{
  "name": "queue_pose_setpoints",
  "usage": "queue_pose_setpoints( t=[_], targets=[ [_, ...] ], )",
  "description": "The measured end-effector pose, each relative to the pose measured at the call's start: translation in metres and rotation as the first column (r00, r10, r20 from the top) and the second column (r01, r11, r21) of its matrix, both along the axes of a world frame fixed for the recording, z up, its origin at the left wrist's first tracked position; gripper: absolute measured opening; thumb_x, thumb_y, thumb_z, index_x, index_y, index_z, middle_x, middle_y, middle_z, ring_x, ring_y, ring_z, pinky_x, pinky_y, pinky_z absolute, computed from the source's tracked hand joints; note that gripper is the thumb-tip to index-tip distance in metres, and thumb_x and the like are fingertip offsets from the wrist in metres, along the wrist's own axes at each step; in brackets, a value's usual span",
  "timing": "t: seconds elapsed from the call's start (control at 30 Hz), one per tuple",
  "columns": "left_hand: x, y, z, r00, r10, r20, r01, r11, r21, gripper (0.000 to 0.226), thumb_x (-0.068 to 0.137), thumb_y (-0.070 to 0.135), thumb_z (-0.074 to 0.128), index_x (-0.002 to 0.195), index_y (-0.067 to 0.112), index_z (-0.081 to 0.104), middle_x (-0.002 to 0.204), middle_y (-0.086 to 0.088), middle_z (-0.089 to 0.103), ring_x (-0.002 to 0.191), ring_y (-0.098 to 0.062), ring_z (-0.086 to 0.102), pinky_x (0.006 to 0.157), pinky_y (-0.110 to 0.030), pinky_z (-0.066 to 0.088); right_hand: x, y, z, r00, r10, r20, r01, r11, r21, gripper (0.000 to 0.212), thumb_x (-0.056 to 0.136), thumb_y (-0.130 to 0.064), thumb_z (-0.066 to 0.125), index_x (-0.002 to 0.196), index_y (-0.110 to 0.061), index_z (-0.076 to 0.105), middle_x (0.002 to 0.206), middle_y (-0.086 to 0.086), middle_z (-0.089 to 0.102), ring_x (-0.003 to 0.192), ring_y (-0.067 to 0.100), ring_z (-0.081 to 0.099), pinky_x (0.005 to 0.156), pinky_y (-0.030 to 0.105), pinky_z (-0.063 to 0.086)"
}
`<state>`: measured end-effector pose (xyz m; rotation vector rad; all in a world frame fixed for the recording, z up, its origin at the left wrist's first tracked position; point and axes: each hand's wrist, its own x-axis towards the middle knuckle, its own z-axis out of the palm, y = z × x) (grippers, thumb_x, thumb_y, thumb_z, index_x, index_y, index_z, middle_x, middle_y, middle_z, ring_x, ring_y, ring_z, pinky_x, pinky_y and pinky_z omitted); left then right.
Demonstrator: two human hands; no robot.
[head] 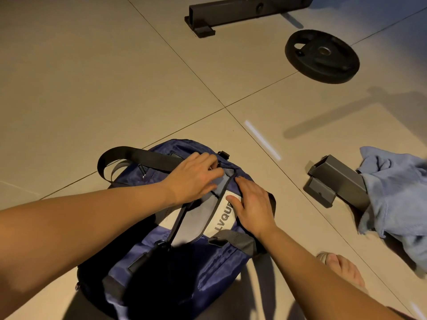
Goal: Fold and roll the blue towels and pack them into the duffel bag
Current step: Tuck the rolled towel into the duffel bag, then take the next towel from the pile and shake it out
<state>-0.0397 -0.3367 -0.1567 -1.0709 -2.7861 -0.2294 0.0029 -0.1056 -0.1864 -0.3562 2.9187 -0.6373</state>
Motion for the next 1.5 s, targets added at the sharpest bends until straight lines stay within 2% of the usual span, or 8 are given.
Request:
queue_pose_setpoints(
  t=[0.4,0.53,0.63,0.8,1.07,1.3,1.4,1.5],
  targets=[
    [-0.002,-0.001,0.002,0.992,-0.005,0.123,0.039,0.961,-0.275,0.06,0.097,0.058,0.046,0.148,0.025,0.049,0.128,-0.007,0.053,0.115,-0.026,0.047,0.096,-0.041,0.038,-0.003,0.007,0.029,0.994,0.086,0.069,-0.1,0.962,0.253,0.075,0.097,-0.057,0.047,0.158,-0.024,0.021,0.161,0.006,0.028,0.145,0.028,0.028,0.117,0.048,0.026],
    [0.007,-0.034,-0.001,0.988,0.051,0.143,-0.013,0.967,-0.255,0.086,0.087,0.076,0.044,0.155,0.023,0.039,0.143,-0.008,0.05,0.128,-0.027,0.046,0.111,-0.043,0.035,0.03,0.014,0.049,0.983,-0.184,0.026,0.172,0.956,0.239,0.083,0.088,-0.056,0.057,0.156,-0.028,0.019,0.147,0.011,0.034,0.126,0.034,0.046,0.091,0.046,0.049],
    [0.012,-0.038,0.007,0.979,0.066,0.192,-0.005,0.953,-0.303,0.088,0.087,0.073,0.046,0.159,0.024,0.03,0.155,-0.008,0.041,0.14,-0.027,0.038,0.119,-0.042,0.026,0.038,0.016,0.042,0.965,-0.223,0.14,0.168,0.93,0.326,0.078,0.094,-0.047,0.058,0.156,-0.03,0.014,0.13,0.012,0.044,0.098,0.034,0.062,0.068,0.039,0.053],
    [0.01,-0.033,0.013,0.933,0.132,0.335,0.013,0.918,-0.396,0.092,0.09,0.067,0.054,0.162,0.028,0.015,0.167,-0.004,0.021,0.152,-0.025,0.019,0.124,-0.04,0.011,0.026,0.026,0.035,0.943,-0.279,0.179,0.199,0.908,0.368,0.06,0.096,-0.043,0.057,0.147,-0.027,0.029,0.115,0.01,0.058,0.094,0.034,0.066,0.065,0.037,0.05],
    [0.009,-0.012,0.047,0.932,0.135,0.335,-0.03,0.953,-0.301,0.053,0.09,0.057,0.054,0.132,0.025,0.059,0.129,-0.003,0.055,0.119,-0.024,0.051,0.099,-0.038,0.038,0.034,0.046,0.075,0.905,-0.27,0.329,0.174,0.94,0.293,0.06,0.097,-0.04,0.056,0.146,-0.016,0.031,0.135,0.016,0.047,0.111,0.039,0.06,0.087,0.045,0.054],
    [0.03,0.064,0.099,0.955,0.028,0.296,0.034,0.979,-0.201,0.04,0.094,0.05,0.055,0.122,0.023,0.066,0.122,-0.002,0.059,0.114,-0.023,0.053,0.097,-0.04,0.043,0.047,0.107,0.118,0.887,-0.315,0.338,0.184,0.911,0.369,0.036,0.094,-0.031,0.061,0.123,-0.01,0.061,0.125,0.013,0.063,0.107,0.032,0.062,0.09,0.039,0.054],
    [0.039,0.109,0.09,0.918,0.105,0.383,-0.008,0.969,-0.246,0.065,0.091,0.061,0.056,0.144,0.025,0.051,0.143,-0.009,0.049,0.133,-0.032,0.043,0.106,-0.046,0.04,0.05,0.137,0.108,0.889,-0.345,0.3,0.221,0.899,0.378,0.034,0.093,-0.028,0.06,0.122,-0.011,0.059,0.124,0.011,0.06,0.104,0.031,0.062,0.086,0.037,0.053],
    [0.046,0.152,0.06,0.802,0.321,0.503,-0.102,0.904,-0.416,0.107,0.081,0.081,0.054,0.162,0.032,0.004,0.168,-0.015,0.004,0.153,-0.043,0.005,0.117,-0.062,0.023,0.048,0.194,0.104,0.892,-0.428,0.145,0.333,0.839,0.431,0.036,0.094,-0.027,0.058,0.126,-0.012,0.05,0.128,0.013,0.049,0.104,0.035,0.059,0.074,0.037,0.048]
  ],
)
